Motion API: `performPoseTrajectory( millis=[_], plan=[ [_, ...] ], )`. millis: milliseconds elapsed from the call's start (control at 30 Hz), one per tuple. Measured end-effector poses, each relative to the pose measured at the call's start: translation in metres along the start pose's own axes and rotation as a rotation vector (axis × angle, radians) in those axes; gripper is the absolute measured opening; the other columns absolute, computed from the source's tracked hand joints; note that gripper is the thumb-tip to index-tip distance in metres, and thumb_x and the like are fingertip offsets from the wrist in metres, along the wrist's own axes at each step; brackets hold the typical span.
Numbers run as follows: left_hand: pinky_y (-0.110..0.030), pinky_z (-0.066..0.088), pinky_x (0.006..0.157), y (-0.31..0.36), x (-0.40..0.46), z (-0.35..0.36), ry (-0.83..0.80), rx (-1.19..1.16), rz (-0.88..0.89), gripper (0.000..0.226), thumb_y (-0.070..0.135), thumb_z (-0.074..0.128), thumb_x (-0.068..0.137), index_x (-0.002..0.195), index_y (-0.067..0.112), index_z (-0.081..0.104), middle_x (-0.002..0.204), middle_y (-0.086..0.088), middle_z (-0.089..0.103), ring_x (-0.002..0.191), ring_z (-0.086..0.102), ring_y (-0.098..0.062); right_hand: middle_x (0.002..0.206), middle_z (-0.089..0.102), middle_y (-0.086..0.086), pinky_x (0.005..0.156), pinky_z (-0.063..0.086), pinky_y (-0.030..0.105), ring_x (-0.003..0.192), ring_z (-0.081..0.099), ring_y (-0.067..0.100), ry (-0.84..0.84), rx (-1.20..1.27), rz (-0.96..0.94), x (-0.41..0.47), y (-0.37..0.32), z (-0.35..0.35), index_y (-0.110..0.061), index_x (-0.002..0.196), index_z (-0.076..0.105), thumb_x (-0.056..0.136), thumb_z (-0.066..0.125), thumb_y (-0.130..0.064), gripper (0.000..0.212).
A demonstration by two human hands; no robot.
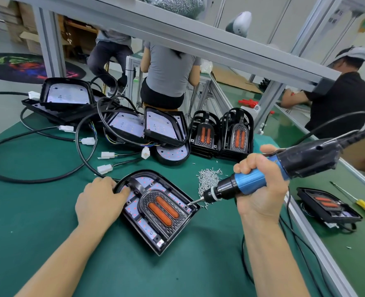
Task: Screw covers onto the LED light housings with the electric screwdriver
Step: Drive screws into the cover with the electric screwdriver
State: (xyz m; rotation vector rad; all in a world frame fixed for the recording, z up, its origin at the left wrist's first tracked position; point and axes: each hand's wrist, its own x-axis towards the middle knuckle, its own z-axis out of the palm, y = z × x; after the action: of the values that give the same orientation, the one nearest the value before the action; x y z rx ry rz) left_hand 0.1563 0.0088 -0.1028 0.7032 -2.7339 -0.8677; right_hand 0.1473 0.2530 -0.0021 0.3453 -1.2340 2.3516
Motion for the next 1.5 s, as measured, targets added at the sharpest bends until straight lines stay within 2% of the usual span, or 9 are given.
performPoseTrajectory(
  millis=[433,533,633,733,833,900,1033,1267,1500],
  plan=[
    [-0.037,0.047,0.071,0.002,-0.003,0.002,0.035,-0.135,-0.025,0.023,0.041,0.064,0.080,0.076,0.019,0.059,0.081,-0.005,0.062,0.082,0.057,-0.031,0.053,0.047,0.000,0.054,0.042,0.025,0.047,0.046,0.017,-0.021,-0.098,-0.024,-0.002,0.007,-0.001,-0.015,0.086,0.053,0.072,0.051,0.003,0.023],
    [-0.033,0.041,0.061,0.003,-0.003,0.005,0.046,-0.209,-0.046,0.022,0.039,0.064,0.081,0.075,0.018,0.058,0.076,-0.003,0.059,0.074,0.057,-0.029,0.055,0.047,0.000,0.053,0.042,0.025,0.047,0.047,0.016,-0.055,-0.105,-0.011,-0.002,0.009,0.000,-0.017,0.085,0.056,0.073,0.051,0.004,0.024],
    [-0.032,0.036,0.058,0.005,-0.004,0.009,0.034,-0.340,-0.080,0.022,0.034,0.064,0.083,0.076,0.017,0.053,0.070,0.000,0.058,0.071,0.055,-0.027,0.056,0.048,0.000,0.053,0.042,0.026,0.048,0.046,0.017,-0.131,-0.138,-0.012,-0.004,0.010,0.002,-0.022,0.084,0.060,0.070,0.058,0.000,0.026],
    [-0.037,0.041,0.064,0.008,-0.001,0.014,-0.048,-0.596,-0.164,0.020,0.024,0.065,0.084,0.084,0.011,0.050,0.080,-0.008,0.061,0.074,0.054,-0.028,0.055,0.048,0.001,0.055,0.042,0.028,0.050,0.045,0.021,-0.206,-0.201,-0.002,-0.006,0.012,0.006,-0.021,0.088,0.059,0.065,0.063,-0.012,0.025],
    [-0.039,0.046,0.067,0.009,-0.002,0.017,-0.103,-0.816,-0.249,0.020,0.013,0.069,0.082,0.096,0.008,0.055,0.087,-0.011,0.065,0.073,0.057,-0.026,0.055,0.048,0.002,0.055,0.041,0.027,0.050,0.046,0.020,-0.211,-0.182,0.018,-0.004,0.013,0.009,-0.018,0.095,0.054,0.065,0.063,-0.007,0.033],
    [-0.032,0.044,0.061,0.009,-0.004,0.017,-0.106,-0.904,-0.274,0.025,0.007,0.068,0.082,0.105,0.007,0.058,0.090,-0.008,0.067,0.070,0.060,-0.022,0.056,0.049,0.001,0.055,0.042,0.028,0.050,0.046,0.019,-0.206,-0.164,0.030,-0.001,0.012,0.009,-0.027,0.088,0.058,0.067,0.062,-0.005,0.031],
    [-0.029,0.043,0.057,0.012,-0.006,0.017,-0.098,-0.954,-0.278,0.023,0.001,0.065,0.083,0.105,0.007,0.061,0.082,-0.003,0.068,0.064,0.060,-0.018,0.061,0.052,-0.002,0.054,0.044,0.028,0.050,0.049,0.016,-0.195,-0.166,0.069,0.002,0.012,0.009,-0.034,0.072,0.062,0.074,0.056,0.000,0.034],
    [-0.043,0.051,0.081,0.014,-0.004,0.020,-0.095,-0.954,-0.308,0.025,0.002,0.066,0.081,0.105,0.009,0.061,0.088,-0.005,0.069,0.078,0.064,-0.027,0.062,0.056,-0.008,0.058,0.045,0.028,0.055,0.052,0.015,-0.191,-0.239,0.091,0.001,0.008,0.011,-0.032,0.066,0.064,0.067,0.071,-0.020,0.014],
    [-0.048,0.052,0.084,0.013,-0.004,0.020,-0.085,-0.939,-0.313,0.022,0.002,0.065,0.080,0.099,0.012,0.062,0.087,-0.007,0.069,0.082,0.066,-0.031,0.055,0.052,-0.005,0.056,0.042,0.029,0.051,0.047,0.018,-0.222,-0.242,0.051,-0.001,0.011,0.009,-0.029,0.063,0.060,0.072,0.061,-0.004,0.026]
  ],
)
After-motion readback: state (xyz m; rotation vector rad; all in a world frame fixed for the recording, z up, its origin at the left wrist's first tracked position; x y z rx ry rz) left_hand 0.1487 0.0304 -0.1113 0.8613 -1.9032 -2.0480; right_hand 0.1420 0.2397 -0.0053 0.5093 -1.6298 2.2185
